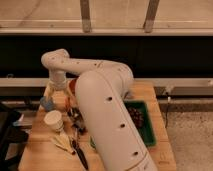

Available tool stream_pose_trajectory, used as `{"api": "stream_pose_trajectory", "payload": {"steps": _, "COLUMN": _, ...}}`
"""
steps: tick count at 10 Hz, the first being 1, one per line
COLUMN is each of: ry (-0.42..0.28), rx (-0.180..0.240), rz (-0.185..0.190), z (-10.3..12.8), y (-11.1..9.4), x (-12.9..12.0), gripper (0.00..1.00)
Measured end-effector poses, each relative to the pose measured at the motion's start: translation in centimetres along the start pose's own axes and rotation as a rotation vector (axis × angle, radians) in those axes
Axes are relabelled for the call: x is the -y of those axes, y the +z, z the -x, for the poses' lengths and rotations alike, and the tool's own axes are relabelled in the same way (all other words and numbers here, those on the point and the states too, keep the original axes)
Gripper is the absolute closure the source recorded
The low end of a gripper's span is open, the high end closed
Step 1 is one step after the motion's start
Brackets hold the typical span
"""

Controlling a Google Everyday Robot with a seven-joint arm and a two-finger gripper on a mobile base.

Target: Place pepper in metal cup

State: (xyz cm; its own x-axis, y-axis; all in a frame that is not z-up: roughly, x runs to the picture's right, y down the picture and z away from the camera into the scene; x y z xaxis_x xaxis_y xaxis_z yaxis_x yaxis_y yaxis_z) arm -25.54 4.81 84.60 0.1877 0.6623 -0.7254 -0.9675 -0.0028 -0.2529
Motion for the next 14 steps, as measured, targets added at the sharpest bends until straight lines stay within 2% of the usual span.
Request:
{"api": "stream_pose_trajectory", "payload": {"steps": 3, "ry": 0.053, "rx": -0.016, "rz": -0.006, "z": -0.2, "y": 0.9, "x": 0.8, "gripper": 0.2}}
{"api": "stream_pose_trajectory", "payload": {"steps": 8, "ry": 0.149, "rx": 0.039, "rz": 0.011, "z": 3.6, "y": -0.4, "x": 5.2, "gripper": 0.2}}
{"api": "stream_pose_trajectory", "payload": {"steps": 10, "ry": 0.158, "rx": 0.035, "rz": 0.028, "z": 4.9, "y": 0.1, "x": 4.8, "gripper": 0.2}}
{"api": "stream_pose_trajectory", "payload": {"steps": 14, "ry": 0.145, "rx": 0.005, "rz": 0.044, "z": 6.9, "y": 2.3, "x": 1.7, "gripper": 0.2}}
